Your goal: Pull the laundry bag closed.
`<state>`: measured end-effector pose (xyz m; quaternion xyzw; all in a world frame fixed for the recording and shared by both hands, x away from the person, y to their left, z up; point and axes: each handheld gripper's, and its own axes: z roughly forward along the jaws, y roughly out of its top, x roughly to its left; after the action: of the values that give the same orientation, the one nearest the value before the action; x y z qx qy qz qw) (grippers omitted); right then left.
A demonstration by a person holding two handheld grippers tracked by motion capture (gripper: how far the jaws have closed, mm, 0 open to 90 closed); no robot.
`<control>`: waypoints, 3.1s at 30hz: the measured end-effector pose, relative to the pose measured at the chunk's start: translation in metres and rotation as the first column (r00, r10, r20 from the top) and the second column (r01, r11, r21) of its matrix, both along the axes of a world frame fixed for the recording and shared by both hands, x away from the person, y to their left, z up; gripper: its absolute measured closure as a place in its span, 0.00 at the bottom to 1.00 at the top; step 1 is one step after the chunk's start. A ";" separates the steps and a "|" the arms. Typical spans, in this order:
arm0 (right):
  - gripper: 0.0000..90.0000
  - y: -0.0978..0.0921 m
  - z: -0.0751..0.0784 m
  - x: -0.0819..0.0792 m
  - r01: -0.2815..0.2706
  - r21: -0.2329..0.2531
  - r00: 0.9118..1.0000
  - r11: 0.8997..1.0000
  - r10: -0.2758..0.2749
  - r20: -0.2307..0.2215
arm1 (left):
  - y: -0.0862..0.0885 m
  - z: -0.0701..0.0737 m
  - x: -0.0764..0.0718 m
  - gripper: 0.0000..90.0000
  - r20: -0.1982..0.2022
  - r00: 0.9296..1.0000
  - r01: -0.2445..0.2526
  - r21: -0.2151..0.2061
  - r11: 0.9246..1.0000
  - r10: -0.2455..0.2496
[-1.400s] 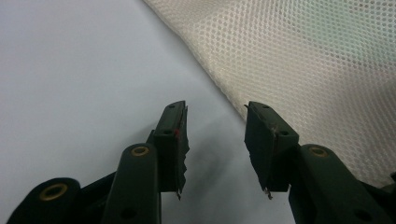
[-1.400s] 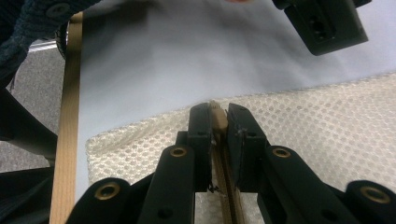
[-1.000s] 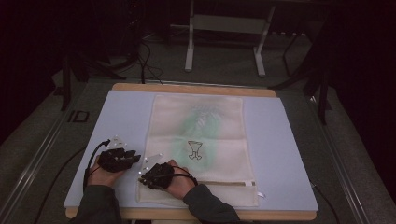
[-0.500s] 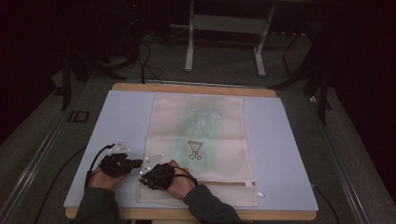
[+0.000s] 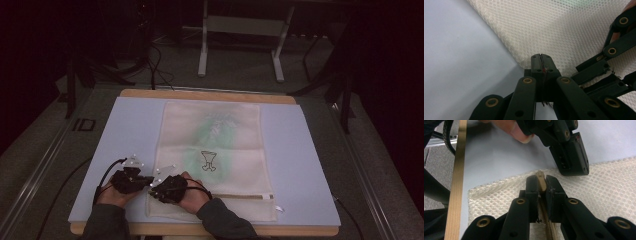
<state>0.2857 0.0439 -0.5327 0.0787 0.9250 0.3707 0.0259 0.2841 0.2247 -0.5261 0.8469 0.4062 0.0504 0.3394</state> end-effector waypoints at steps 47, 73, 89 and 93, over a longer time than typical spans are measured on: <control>0.91 -0.019 0.007 -0.008 0.001 -0.063 0.999 0.998 0.002 0.053 | -0.003 0.002 -0.002 1.00 -0.044 0.999 -0.003 0.022 1.000 0.004; 0.91 -0.031 0.012 -0.012 0.002 -0.100 0.997 0.995 0.005 0.075 | -0.001 0.001 -0.002 1.00 -0.042 0.999 -0.002 0.009 1.000 0.003; 0.91 -0.044 0.015 -0.015 0.011 -0.120 0.997 0.993 -0.001 0.083 | -0.001 0.000 -0.002 1.00 -0.041 0.999 -0.003 0.007 1.000 0.003; 0.91 -0.047 0.015 -0.016 0.009 -0.119 0.997 0.993 0.001 0.083 | -0.001 0.000 -0.002 1.00 -0.041 0.999 -0.003 0.007 1.000 0.003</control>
<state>0.2701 -0.0028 -0.5180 0.0636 0.9435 0.3176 0.0699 0.2819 0.2235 -0.5257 0.8483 0.4141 0.0348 0.3280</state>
